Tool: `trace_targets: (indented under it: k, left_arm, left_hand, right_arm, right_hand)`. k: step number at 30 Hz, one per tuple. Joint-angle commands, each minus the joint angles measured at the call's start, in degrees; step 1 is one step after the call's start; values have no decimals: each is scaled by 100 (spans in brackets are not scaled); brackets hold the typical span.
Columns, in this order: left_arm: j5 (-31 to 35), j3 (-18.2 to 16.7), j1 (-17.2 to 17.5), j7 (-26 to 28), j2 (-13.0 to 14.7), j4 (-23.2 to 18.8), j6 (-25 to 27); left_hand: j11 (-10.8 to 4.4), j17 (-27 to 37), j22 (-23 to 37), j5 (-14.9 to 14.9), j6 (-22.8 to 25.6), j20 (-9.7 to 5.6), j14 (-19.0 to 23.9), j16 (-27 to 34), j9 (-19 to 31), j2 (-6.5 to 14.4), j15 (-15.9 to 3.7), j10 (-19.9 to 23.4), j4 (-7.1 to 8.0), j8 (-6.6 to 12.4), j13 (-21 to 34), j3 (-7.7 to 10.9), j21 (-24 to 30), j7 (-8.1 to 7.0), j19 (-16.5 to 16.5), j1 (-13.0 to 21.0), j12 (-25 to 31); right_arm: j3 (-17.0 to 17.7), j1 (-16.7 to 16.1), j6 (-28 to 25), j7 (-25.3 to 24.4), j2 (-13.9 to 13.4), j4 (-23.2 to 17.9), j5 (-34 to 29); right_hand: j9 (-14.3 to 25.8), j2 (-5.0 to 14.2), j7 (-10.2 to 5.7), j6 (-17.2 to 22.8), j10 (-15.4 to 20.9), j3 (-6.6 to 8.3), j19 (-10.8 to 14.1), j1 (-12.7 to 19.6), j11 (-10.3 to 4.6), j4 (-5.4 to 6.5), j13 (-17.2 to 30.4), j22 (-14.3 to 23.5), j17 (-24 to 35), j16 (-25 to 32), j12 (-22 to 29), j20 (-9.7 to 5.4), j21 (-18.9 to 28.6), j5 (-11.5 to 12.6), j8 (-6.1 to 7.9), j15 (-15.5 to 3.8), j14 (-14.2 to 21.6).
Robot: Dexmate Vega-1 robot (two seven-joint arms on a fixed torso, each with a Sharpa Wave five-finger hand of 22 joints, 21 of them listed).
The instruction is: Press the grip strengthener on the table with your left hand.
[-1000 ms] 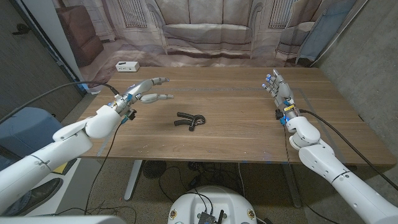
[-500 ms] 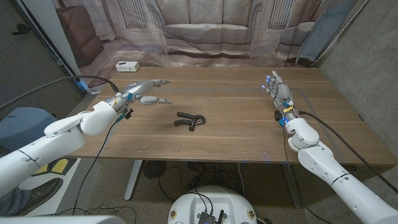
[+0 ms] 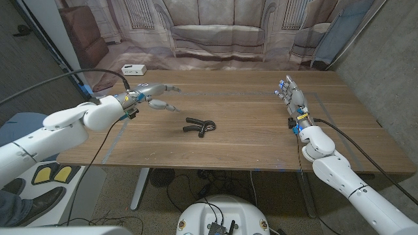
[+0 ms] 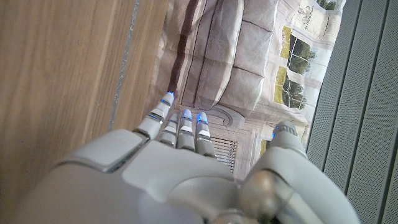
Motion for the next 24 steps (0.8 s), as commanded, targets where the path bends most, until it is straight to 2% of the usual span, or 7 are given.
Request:
trace_targets:
  k: [1,8,11,13,17,24]
  left_arm:
    - [258,362,-622,-602,30,51,-19]
    - [457,610,-944,-980,-13,77,-43]
    - [540,708,-1068,-1151,-36,78,-53]
    - [592,782,-1167,-1310,-53,74,-49]
    - [698,908,-1334,-1566,-92,78,-55]
    - [857,1129,-1641,-1987,-212,124,-136]
  left_hand:
    - [-47,5,4,31,267,-57,56,17,32,-8,-56,144,25,71,10,-9,-6,-28,-7,18,23]
    - [-81,3,2,42,304,-89,96,28,32,21,-108,214,16,54,9,12,5,-92,26,81,36]
    - [-58,2,1,55,82,-98,78,17,34,62,-90,151,-10,-62,8,51,12,-71,56,192,-6]
    - [-98,2,4,58,-24,-140,238,68,36,74,-124,116,-28,-122,10,72,72,-61,236,293,-35]
    - [-115,4,16,53,-116,-111,408,108,38,62,-159,119,-29,-166,14,72,150,-47,466,352,-46]
    - [-123,8,29,50,-291,-80,461,102,41,56,-138,82,-27,-223,20,72,190,-14,594,398,-69]
  right_arm:
    - [61,-124,23,-114,-1,-120,-46]
    - [69,-116,20,-115,18,-136,-37]
    - [63,-98,18,-98,13,-127,-49]
    - [60,-88,-4,-101,14,-127,-43]
    - [47,-63,-6,-66,23,-94,-27]
    - [21,-21,5,-11,50,-23,3]
  right_hand:
    - [27,-7,8,7,44,-11,57,57,6,-1,14,12,15,37,10,23,50,32,-4,34,42]
    - [27,-4,7,7,46,-11,60,61,0,-2,14,12,15,40,10,29,51,32,-3,36,50]
    - [27,-3,2,7,47,-11,62,64,0,-3,14,12,15,39,10,30,51,32,-3,37,51]
    - [27,-2,4,7,46,-11,62,65,0,-4,14,12,15,38,9,31,51,32,-3,36,47]
    - [27,0,-1,10,48,-11,64,67,0,-4,14,12,15,38,10,32,51,32,-1,41,49]
    - [27,3,-4,12,51,-11,64,71,4,-5,14,12,14,40,10,33,50,32,0,44,55]
